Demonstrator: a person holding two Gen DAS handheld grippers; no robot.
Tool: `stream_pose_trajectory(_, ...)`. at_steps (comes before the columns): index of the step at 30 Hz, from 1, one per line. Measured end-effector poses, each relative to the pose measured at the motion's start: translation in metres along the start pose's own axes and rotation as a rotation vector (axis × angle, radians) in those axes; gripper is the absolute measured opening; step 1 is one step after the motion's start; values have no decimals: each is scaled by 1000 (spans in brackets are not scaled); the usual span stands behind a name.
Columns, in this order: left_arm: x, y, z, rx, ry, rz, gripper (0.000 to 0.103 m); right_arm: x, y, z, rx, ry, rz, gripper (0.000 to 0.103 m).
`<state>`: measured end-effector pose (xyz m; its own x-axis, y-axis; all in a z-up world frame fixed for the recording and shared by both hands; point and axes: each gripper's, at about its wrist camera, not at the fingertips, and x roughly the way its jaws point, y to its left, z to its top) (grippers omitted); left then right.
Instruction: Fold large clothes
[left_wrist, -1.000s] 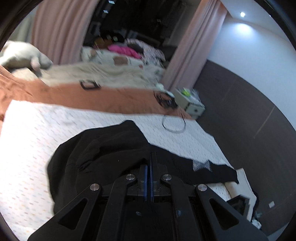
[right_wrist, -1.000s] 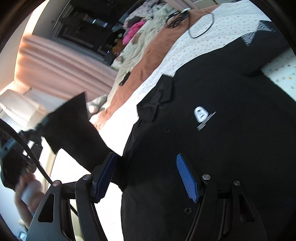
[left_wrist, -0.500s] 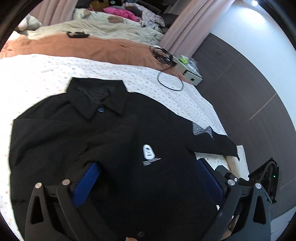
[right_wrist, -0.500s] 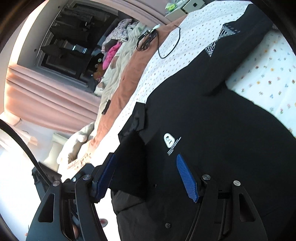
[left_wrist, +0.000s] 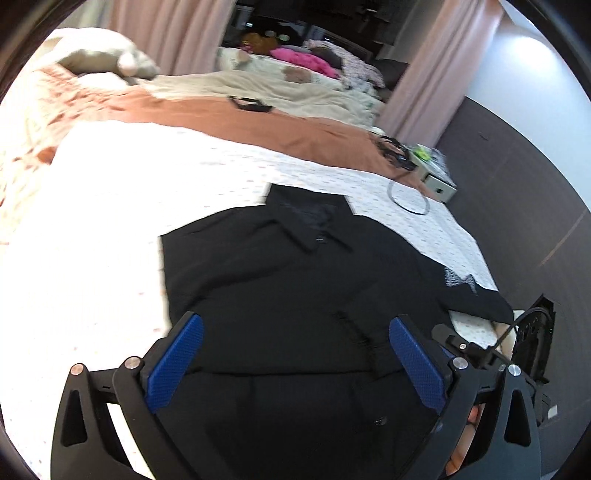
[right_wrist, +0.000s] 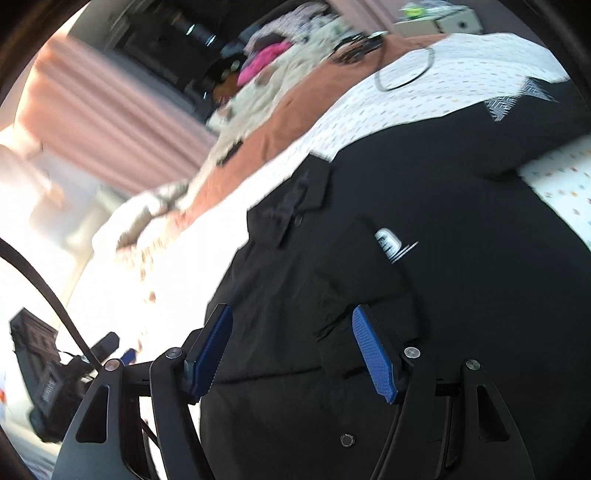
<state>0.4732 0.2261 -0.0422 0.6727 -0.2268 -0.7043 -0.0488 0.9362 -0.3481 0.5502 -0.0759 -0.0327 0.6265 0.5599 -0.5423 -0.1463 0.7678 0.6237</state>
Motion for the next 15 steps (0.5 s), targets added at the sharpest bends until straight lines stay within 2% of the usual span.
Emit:
stream_pose_trajectory(4, -1, 29, -9, -11, 13, 66, 85, 30, 19, -6, -121, 54, -111, 66)
stream_pose_trajectory(9, 10, 57, -23, -12, 38, 130, 79, 65, 33, -11, -235, 125, -307, 66)
stream_pose_trajectory(14, 38, 74, -39, -12, 91, 188, 65, 93, 41, -22, -358, 192, -508, 66)
stream_pose_trajectory(15, 45, 77, -43, -19, 107, 195, 59, 95, 39, -22, -372, 191, -523, 66)
